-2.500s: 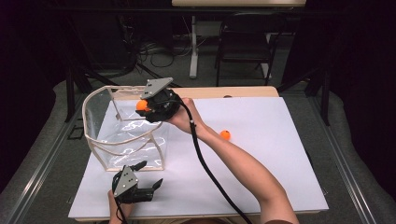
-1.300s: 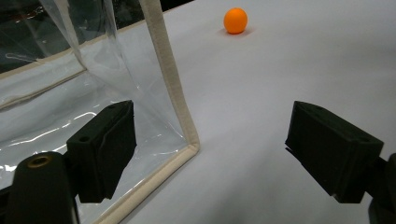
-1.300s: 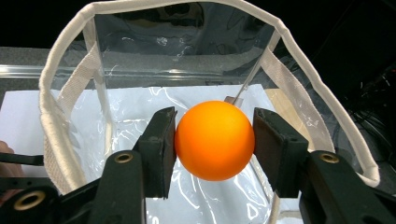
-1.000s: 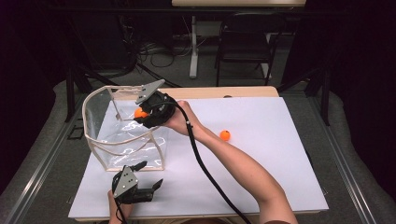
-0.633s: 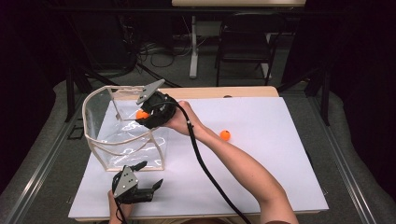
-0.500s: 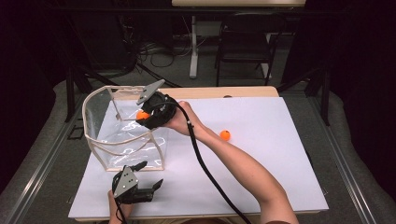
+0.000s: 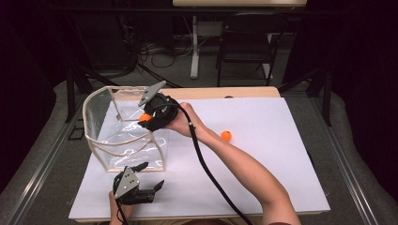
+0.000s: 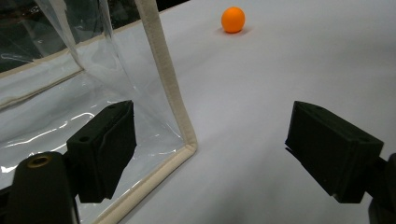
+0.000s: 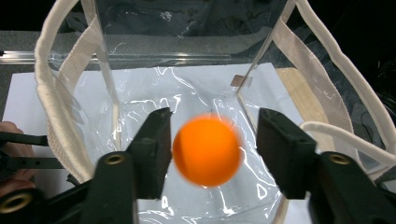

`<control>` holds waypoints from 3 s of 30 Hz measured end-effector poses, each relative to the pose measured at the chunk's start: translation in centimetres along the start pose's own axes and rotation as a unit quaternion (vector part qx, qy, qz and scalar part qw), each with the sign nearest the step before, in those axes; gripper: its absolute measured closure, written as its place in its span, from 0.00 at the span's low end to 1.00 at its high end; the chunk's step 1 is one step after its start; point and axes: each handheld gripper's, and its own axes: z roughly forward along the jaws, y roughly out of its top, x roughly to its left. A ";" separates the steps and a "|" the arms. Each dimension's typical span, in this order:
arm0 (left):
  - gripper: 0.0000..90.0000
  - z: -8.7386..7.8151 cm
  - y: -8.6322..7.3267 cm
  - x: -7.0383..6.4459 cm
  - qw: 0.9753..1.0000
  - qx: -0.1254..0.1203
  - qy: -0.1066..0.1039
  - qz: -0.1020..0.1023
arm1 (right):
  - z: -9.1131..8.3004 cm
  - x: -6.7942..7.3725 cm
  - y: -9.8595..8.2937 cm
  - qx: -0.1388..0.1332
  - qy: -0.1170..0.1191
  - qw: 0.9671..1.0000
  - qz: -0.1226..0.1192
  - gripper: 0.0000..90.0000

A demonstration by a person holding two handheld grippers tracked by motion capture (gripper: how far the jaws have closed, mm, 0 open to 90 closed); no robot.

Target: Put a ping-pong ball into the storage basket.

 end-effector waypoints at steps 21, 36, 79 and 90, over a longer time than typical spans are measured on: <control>0.18 0.0 0.0 0.0 1.000 0.000 0.001 0.001 | -2.6 -1.4 -1.2 -0.050 0.004 0.998 0.042 0.11; 0.18 -0.1 0.0 -0.1 1.000 -0.001 -0.001 0.003 | -4.1 -1.6 -2.6 -0.054 0.003 0.997 0.049 0.07; 0.18 -0.1 0.0 -0.1 1.000 -0.001 0.001 0.002 | -7.5 -1.5 -10.3 -0.045 -0.018 0.996 0.077 0.04; 0.18 -0.1 0.0 -0.1 1.000 -0.001 0.001 0.002 | -7.9 -1.1 -13.5 -0.033 -0.030 0.995 0.091 0.03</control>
